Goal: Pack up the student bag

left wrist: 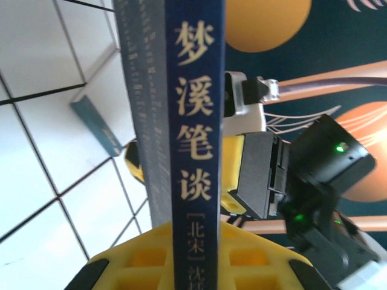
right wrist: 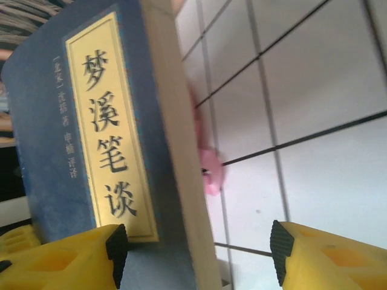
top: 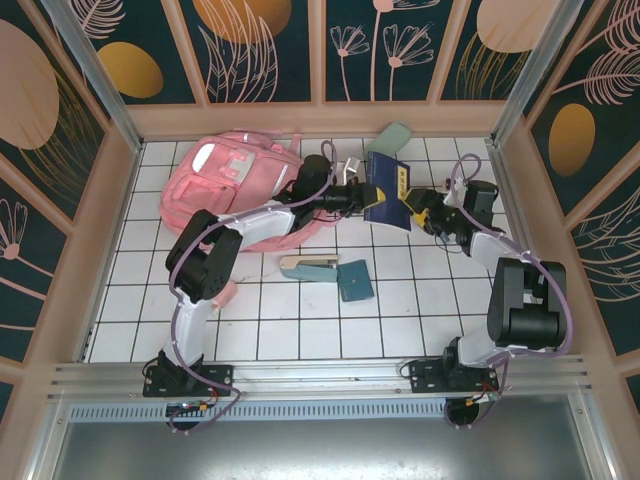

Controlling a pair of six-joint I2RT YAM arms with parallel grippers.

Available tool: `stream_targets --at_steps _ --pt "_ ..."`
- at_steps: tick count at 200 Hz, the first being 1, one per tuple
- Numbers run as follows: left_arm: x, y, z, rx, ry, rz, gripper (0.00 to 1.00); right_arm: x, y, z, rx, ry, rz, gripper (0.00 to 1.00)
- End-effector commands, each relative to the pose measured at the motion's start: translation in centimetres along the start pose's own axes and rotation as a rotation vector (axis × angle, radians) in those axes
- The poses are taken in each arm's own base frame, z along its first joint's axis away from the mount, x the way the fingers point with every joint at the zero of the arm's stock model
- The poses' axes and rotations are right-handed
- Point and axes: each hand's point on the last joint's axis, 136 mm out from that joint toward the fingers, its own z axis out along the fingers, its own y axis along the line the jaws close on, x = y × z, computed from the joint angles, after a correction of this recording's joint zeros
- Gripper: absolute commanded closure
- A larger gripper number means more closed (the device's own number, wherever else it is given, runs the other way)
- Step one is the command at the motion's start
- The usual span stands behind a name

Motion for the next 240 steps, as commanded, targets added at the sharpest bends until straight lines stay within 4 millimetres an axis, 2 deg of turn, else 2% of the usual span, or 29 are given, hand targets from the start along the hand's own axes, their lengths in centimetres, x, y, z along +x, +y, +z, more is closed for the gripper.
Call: stream_targets --at_steps 1,18,37,55,72,96,107,116,126,141,155,204,240 --pt "0.2 -4.9 -1.1 0.144 0.022 0.062 1.0 0.5 3.4 -0.4 -0.194 0.057 -0.018 0.31" --pt "0.4 -5.1 -1.2 0.166 0.028 0.058 1.0 0.6 4.3 -0.4 -0.246 0.083 -0.017 0.32" --pt "0.5 -4.9 -1.3 0.164 0.03 0.058 1.0 0.7 4.7 -0.5 -0.267 0.091 -0.017 0.42" --pt "0.4 -4.2 -1.4 0.135 0.03 0.061 1.0 0.5 5.0 -0.7 -0.266 0.083 -0.025 0.63" --pt "0.2 -3.2 -1.5 0.088 0.027 0.071 1.0 0.3 4.9 -0.9 -0.248 0.075 -0.038 1.0" --pt "-0.7 -0.8 -2.4 -0.075 0.006 0.127 0.93 0.2 4.7 -1.2 -0.206 0.054 -0.061 1.0" --pt "-1.2 0.3 -2.9 -0.163 0.0 0.162 0.76 0.2 4.7 -1.3 -0.195 0.045 -0.071 1.0" --pt "-1.7 1.3 -3.6 -0.244 -0.006 0.191 0.73 0.4 4.5 -1.3 -0.185 0.043 -0.077 1.0" --pt "-2.4 2.3 -4.5 -0.33 -0.023 0.217 0.69 0.4 4.5 -1.4 -0.179 0.039 -0.086 1.0" --pt "-3.6 3.6 -6.4 -0.456 -0.06 0.25 0.54 0.7 4.3 -1.3 -0.159 0.034 -0.093 1.0" --pt "-4.8 5.2 -8.7 -0.621 -0.108 0.293 0.48 1.2 4.3 -1.0 -0.148 0.036 -0.105 1.0" --pt "-7.5 10.2 -16.4 -1.184 -0.163 0.467 0.41 2.9 4.1 0.4 -0.13 0.068 -0.116 1.0" --pt "-7.8 13.1 -19.1 -1.401 -0.121 0.538 0.43 3.4 4.0 1.1 -0.131 0.083 -0.107 1.0"
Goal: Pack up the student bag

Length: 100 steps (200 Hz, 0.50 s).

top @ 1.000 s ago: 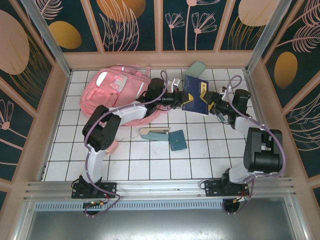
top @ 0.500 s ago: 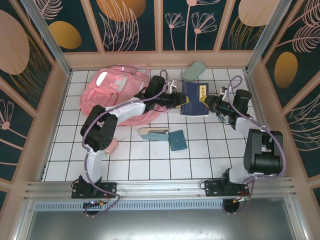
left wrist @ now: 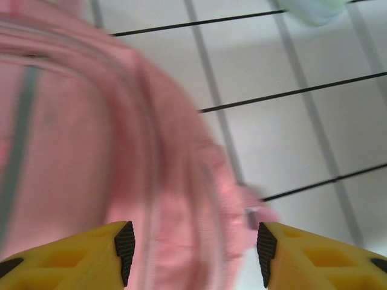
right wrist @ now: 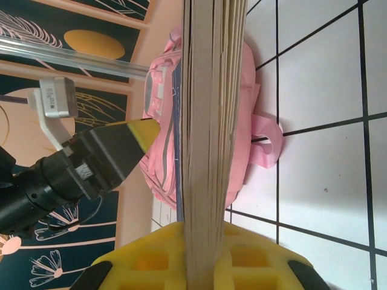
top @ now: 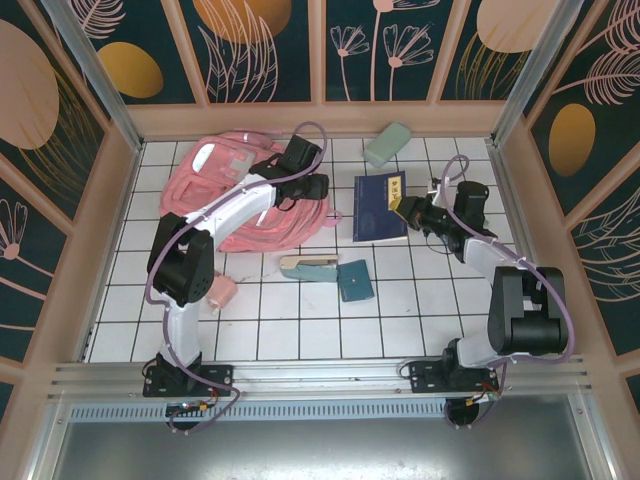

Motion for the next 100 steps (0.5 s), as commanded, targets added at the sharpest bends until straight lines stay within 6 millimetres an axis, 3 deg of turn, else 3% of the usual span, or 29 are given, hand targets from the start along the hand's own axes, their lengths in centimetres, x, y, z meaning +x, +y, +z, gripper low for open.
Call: stream_targets --at_steps 1,50,63,81,100 --pt "1.4 4.2 0.7 -0.247 0.049 0.153 0.43 -0.1 0.6 0.2 -0.017 -0.008 -0.048 1.0" --pt "4.1 5.3 3.2 -0.298 0.129 0.217 0.43 0.2 0.7 0.8 -0.022 0.004 -0.042 1.0" --pt "4.5 5.9 3.6 -0.328 0.139 0.227 0.48 0.3 0.8 1.0 -0.025 0.006 -0.043 1.0" --pt "4.7 6.4 3.8 -0.361 0.146 0.24 0.63 0.4 1.1 1.5 -0.03 0.013 -0.049 1.0" --pt "3.9 6.5 3.2 -0.376 0.121 0.234 0.99 0.8 1.3 2.1 -0.034 0.017 -0.042 1.0"
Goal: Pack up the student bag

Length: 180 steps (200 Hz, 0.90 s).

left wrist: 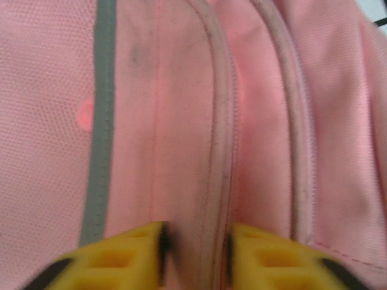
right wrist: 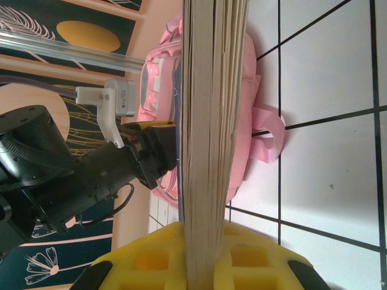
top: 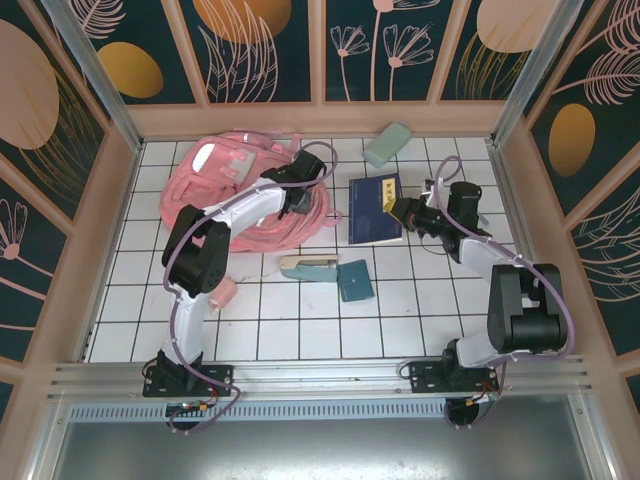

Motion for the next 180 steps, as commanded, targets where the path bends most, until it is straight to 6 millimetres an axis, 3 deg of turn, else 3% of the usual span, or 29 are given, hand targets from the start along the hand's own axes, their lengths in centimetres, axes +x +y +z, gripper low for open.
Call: stream_targets --at_steps 1,22,55,93,139,180 --pt "0.2 1.0 -0.3 -0.064 0.005 0.027 1.0 -0.2 1.3 0.8 -0.04 -0.008 -0.04 1.0" --pt "-1.8 1.9 -2.3 -0.072 -0.054 -0.01 1.0 0.5 1.5 2.0 -0.063 0.008 -0.017 1.0" --pt "-6.1 3.1 -7.1 -0.019 -0.175 -0.09 1.0 1.1 2.7 4.3 -0.101 -0.003 -0.003 1.0" --pt "-9.6 4.6 -12.5 0.078 -0.282 -0.157 1.0 1.0 4.2 6.9 -0.145 -0.028 0.01 1.0" --pt "-12.0 7.3 -16.8 0.209 -0.364 -0.24 1.0 0.8 5.8 11.1 -0.199 -0.049 0.028 1.0" --pt "-13.2 8.7 -19.3 0.324 -0.42 -0.288 1.0 0.9 7.1 16.8 -0.212 -0.073 0.048 1.0"
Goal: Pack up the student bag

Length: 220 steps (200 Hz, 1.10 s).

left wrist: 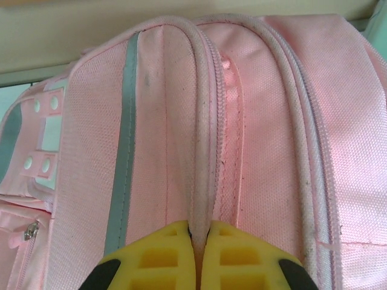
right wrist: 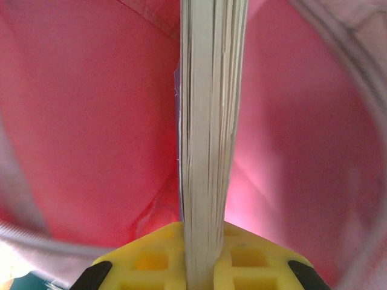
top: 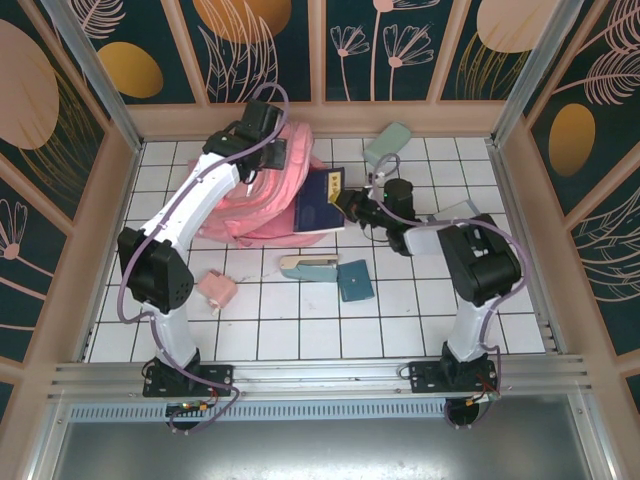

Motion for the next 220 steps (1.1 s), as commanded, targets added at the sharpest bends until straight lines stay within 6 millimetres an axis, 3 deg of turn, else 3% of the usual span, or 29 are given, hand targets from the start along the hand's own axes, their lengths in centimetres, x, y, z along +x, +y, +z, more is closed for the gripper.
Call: stream_targets --at_steps 1,32,35,70,135,153,175,220 --pt "-5.6 -1.4 -5.2 0.152 -0.185 -0.057 1.0 -1.4 4.1 2.9 -0.109 -0.077 -0.052 1.0" --pt "-5.5 -1.1 -4.9 0.167 -0.175 -0.087 1.0 -2.2 3.8 7.7 -0.095 -0.119 -0.022 1.0" --pt "-5.5 -1.1 -4.8 0.17 -0.173 -0.089 1.0 -1.5 4.0 8.7 -0.099 -0.109 -0.017 1.0" --pt "-5.4 -1.1 -4.5 0.181 -0.167 -0.112 1.0 -1.6 4.8 13.9 -0.128 -0.123 0.015 1.0" --pt "-5.0 -1.0 -3.8 0.181 -0.146 -0.128 1.0 -2.1 3.1 21.4 0.025 -0.109 0.008 1.0" --pt "-4.9 -0.9 -3.6 0.173 -0.142 -0.129 1.0 -2.1 2.9 22.2 0.061 -0.081 -0.002 0.85" --pt "-4.9 -0.4 -3.5 0.167 -0.141 -0.132 1.0 -1.7 3.0 22.0 0.107 -0.046 -0.036 0.58" --pt "-5.0 1.0 -3.2 0.16 -0.138 -0.161 1.0 -1.9 4.9 19.0 0.157 -0.055 -0.12 0.44"
